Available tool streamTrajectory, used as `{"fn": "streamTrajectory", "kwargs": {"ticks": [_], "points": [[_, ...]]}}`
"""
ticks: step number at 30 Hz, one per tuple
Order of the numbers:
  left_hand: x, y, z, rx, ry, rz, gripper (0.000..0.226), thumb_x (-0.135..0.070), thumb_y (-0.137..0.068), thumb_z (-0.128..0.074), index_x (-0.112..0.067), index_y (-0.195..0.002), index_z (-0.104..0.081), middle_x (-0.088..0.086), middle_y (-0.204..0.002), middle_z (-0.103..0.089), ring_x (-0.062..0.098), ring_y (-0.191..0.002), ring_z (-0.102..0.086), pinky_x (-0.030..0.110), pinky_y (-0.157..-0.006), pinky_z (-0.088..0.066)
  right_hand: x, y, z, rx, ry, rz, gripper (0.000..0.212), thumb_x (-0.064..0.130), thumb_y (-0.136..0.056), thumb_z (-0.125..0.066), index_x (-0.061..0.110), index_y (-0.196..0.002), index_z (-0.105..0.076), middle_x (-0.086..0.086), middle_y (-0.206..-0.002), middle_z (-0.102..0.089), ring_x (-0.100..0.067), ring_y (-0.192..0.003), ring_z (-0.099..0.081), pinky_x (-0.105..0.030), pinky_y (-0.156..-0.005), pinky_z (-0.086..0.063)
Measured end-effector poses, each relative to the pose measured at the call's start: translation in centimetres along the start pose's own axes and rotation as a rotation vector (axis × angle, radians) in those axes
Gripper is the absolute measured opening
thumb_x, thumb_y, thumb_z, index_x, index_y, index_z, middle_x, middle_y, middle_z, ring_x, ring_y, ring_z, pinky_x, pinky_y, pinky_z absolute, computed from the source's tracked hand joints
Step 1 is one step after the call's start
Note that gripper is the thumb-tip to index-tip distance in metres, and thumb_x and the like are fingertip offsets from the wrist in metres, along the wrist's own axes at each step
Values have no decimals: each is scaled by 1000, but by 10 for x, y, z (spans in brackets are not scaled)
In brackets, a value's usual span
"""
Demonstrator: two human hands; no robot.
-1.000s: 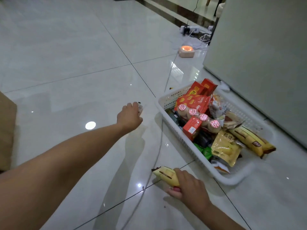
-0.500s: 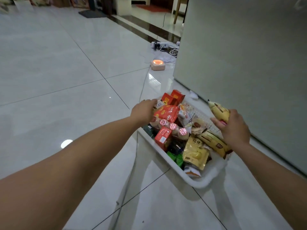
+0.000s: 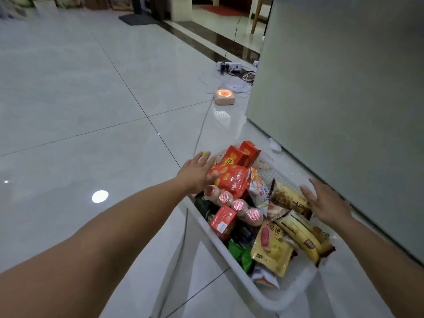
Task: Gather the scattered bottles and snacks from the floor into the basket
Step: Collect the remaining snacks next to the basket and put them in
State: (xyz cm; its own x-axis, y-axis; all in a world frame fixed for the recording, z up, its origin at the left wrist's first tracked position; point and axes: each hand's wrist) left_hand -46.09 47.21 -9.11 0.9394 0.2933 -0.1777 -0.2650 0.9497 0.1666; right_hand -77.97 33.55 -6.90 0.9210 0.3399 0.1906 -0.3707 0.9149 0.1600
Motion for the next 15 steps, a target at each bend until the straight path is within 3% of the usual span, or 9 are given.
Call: {"fn": "streamTrajectory", "kwargs": {"ticks": [4,7,10,15], "points": [[-16,-34,37,-52,-46,22,69,-58,-96,-19,-24,-152,4,3,-160,13,24,-147,13,44,-118,-1,-35,-17,28,37,-76,-90,71,63,-90,-22,23,-148,-25,-9,-152,-33,-32,-136,-34,-55,-107,-24],[-32,-54,69,-70,-101,21,70,-60,-95,-17,-26,-152,6,3,-159,16,24,-146,18,45,-117,4,-62,-22,52,35,-102,-168,79,70,-84,-20,24,-148,-24,-9,-153,-31,-32,-136,-34,-56,-109,-24],[-40,-68,101,-75,-148,27,69,-58,-97,-20,-28,-152,8,3,-158,19,25,-145,20,47,-117,5,-79,-31,75,10,-136,-208,100,81,-68,-11,22,-147,-23,-13,-150,-35,-35,-133,-37,-56,-107,-28],[-17,-95,132,-73,-251,48,77,-35,-99,-43,-28,-150,14,3,-157,24,25,-144,24,47,-118,7,-73,-75,96,-11,-169,-222,139,101,-37,6,20,-146,-24,-18,-147,-36,-39,-130,-39,-58,-104,-33]]}}
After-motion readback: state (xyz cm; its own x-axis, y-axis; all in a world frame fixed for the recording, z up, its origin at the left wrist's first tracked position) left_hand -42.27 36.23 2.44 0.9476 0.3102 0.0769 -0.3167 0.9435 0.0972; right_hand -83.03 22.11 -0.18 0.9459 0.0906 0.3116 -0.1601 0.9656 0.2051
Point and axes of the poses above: each hand's wrist, its own y-axis away from the middle knuckle, its own z-axis out of the back of the hand, x = y × z
